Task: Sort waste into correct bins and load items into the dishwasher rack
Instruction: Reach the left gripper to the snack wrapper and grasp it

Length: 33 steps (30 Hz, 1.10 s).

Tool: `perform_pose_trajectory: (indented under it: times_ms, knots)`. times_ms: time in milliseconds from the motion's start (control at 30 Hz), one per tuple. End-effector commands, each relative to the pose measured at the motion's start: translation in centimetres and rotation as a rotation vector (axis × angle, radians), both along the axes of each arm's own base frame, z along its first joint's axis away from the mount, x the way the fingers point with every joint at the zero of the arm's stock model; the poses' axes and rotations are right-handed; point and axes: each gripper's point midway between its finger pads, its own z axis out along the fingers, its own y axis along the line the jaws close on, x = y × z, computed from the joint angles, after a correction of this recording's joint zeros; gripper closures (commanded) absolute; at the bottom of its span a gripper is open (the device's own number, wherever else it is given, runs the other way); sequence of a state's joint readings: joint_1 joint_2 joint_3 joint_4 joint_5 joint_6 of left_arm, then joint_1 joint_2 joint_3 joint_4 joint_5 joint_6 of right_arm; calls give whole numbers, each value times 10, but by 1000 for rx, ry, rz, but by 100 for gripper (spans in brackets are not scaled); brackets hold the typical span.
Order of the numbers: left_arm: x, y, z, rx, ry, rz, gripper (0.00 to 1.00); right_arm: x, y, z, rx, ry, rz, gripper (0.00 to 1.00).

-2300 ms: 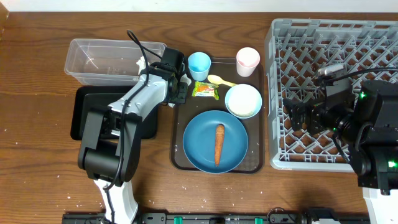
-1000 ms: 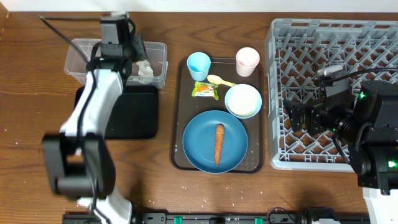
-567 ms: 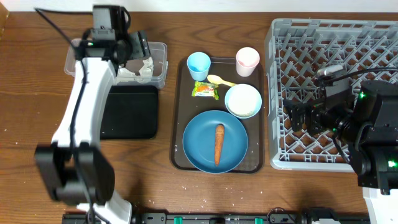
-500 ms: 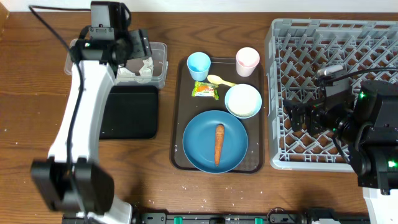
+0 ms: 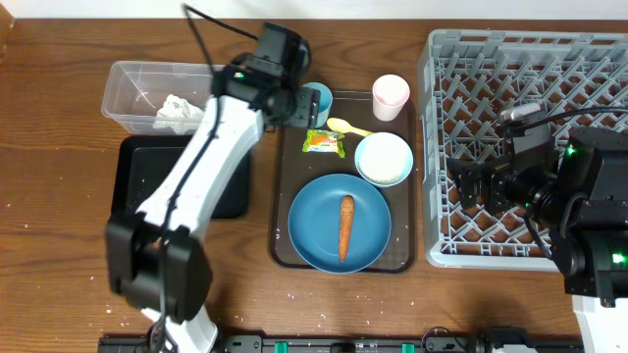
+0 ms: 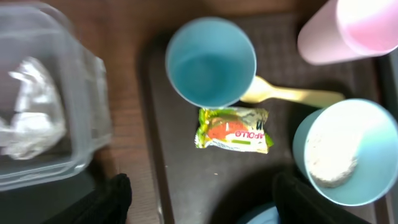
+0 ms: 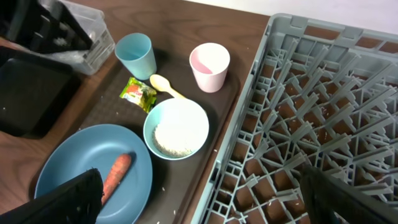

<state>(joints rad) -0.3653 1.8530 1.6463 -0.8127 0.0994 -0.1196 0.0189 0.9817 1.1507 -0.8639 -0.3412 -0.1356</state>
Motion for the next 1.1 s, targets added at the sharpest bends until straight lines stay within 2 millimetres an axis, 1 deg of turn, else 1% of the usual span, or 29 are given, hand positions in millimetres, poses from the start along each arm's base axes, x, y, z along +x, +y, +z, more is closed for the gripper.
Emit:
perform_pose_trajectory:
  times_ms: [0,33,133,200,267,333,433,567,633,700,800,933,1067]
  knots:
    - [-9,-13,-32,45,72,-80,27,0,2,6,10,-11,2,1]
    - [-12,-19,-42,59,93,-107,30,0,2,6,10,-11,2,1]
    - [-21,-34,-63,77,140,-138,33,0,2,6,10,-10,2,1]
    - [-24,-44,-74,75,161,-131,33,0,2,6,10,-10,2,1]
    - [-24,-51,-81,66,171,-98,33,0,2,6,10,-11,2,1]
    - [-20,-53,-84,74,157,-43,33,0,2,6,10,-11,2,1]
    - [-12,-50,-82,85,121,35,33,0,1,6,10,-8,2,1]
    - [-4,-54,-78,64,87,39,33,-1,1,5,10,-2,2,1]
    - [1,-57,-72,67,59,1,33,-1,1,5,10,-2,2,1]
    - [6,-62,-61,85,24,-97,33,-1,1,5,10,-2,2,1]
    - [9,-64,-51,135,-13,-221,32,-1,1,5,10,-2,2,1]
    - [10,-62,-51,192,-38,-328,32,-1,1,5,10,-2,2,1]
    - [12,-62,-50,194,-48,-336,32,-1,1,5,10,-3,2,1]
